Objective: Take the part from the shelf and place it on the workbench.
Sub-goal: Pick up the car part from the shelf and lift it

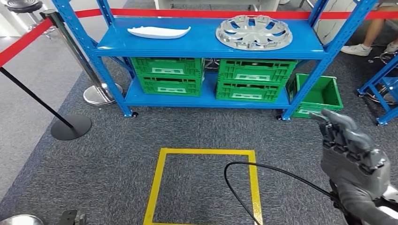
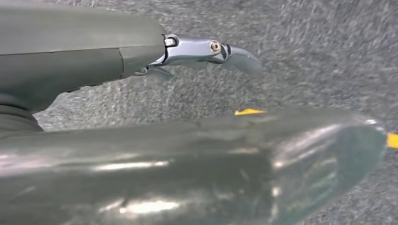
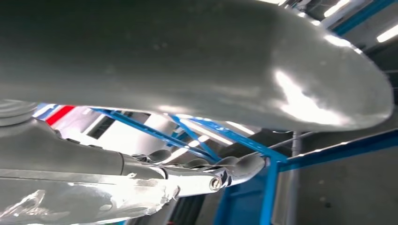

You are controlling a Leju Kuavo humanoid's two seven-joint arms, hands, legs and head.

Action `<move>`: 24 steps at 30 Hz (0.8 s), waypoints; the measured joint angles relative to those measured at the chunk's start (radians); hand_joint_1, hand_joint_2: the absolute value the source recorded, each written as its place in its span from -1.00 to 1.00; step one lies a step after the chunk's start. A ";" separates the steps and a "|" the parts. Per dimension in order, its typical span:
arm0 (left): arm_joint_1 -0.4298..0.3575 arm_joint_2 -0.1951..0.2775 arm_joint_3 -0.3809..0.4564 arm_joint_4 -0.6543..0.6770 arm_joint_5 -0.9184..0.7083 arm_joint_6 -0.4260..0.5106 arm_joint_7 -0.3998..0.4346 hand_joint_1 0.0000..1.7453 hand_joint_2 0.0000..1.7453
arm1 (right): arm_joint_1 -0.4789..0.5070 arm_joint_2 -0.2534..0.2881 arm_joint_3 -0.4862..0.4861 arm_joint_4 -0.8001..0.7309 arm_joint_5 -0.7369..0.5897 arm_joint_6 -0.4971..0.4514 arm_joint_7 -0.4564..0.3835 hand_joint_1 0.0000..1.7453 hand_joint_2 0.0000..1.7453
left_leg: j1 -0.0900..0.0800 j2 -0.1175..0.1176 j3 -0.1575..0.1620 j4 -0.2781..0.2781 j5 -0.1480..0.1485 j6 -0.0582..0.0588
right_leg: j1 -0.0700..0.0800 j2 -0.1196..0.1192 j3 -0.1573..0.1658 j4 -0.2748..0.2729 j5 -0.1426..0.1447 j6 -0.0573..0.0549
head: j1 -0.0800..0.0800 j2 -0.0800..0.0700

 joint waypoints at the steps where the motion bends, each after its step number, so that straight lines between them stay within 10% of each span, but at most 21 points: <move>1: 0.000 0.000 0.004 0.001 -0.001 0.000 0.001 -1.00 -1.00 | 0.000 -0.002 0.004 -0.008 0.000 0.000 0.000 -1.00 -1.00 | 0.001 0.000 0.000 -0.001 -0.001 -0.005 | -0.001 -0.001 0.001 -0.004 0.003 -0.005 | 0.000 0.000; 6: -0.002 0.000 0.015 0.003 -0.002 -0.008 0.001 -1.00 -1.00 | 0.003 -0.010 0.019 -0.028 0.000 0.003 -0.001 -1.00 -1.00 | 0.006 0.010 -0.100 0.212 -0.119 -0.030 | -0.012 -0.011 0.005 -0.018 0.011 -0.019 | -0.007 0.000; 8: -0.002 0.001 0.019 0.003 -0.003 -0.012 0.001 -1.00 -1.00 | 0.006 -0.012 0.022 -0.029 0.000 0.003 -0.001 -1.00 -1.00 | 0.010 0.010 -0.130 0.270 -0.123 -0.037 | -0.015 -0.014 0.005 -0.018 0.010 -0.017 | -0.007 0.000; 13: -0.005 0.001 0.023 0.004 -0.010 -0.020 -0.003 -1.00 -1.00 | 0.015 -0.016 0.026 -0.028 0.001 -0.001 -0.001 -1.00 -1.00 | 0.020 0.021 -0.004 0.014 0.000 -0.042 | -0.021 -0.013 0.007 -0.013 0.006 0.012 | -0.010 0.000; 18: -0.006 0.001 0.029 0.004 -0.012 -0.026 -0.008 -1.00 -1.00 | 0.027 -0.020 0.030 -0.022 0.002 0.000 0.002 -1.00 -1.00 | 0.017 0.018 0.005 -0.006 -0.002 0.006 | -0.023 -0.013 -0.002 0.005 -0.012 0.039 | -0.004 0.000; 22: -0.005 0.001 0.031 0.004 -0.012 -0.028 -0.009 -1.00 -1.00 | 0.040 -0.025 0.032 -0.006 -0.003 0.011 0.006 -1.00 -1.00 | 0.009 0.017 0.008 -0.007 -0.005 0.022 | -0.017 -0.012 -0.125 0.251 -0.116 0.037 | 0.005 0.000; 24: -0.004 0.002 0.033 0.004 -0.013 -0.030 -0.010 -1.00 -1.00 | 0.047 -0.027 0.032 0.002 -0.010 0.019 0.005 -1.00 -1.00 | 0.003 0.014 0.012 -0.007 -0.008 0.025 | -0.011 -0.012 -0.134 0.253 -0.090 0.027 | 0.005 0.000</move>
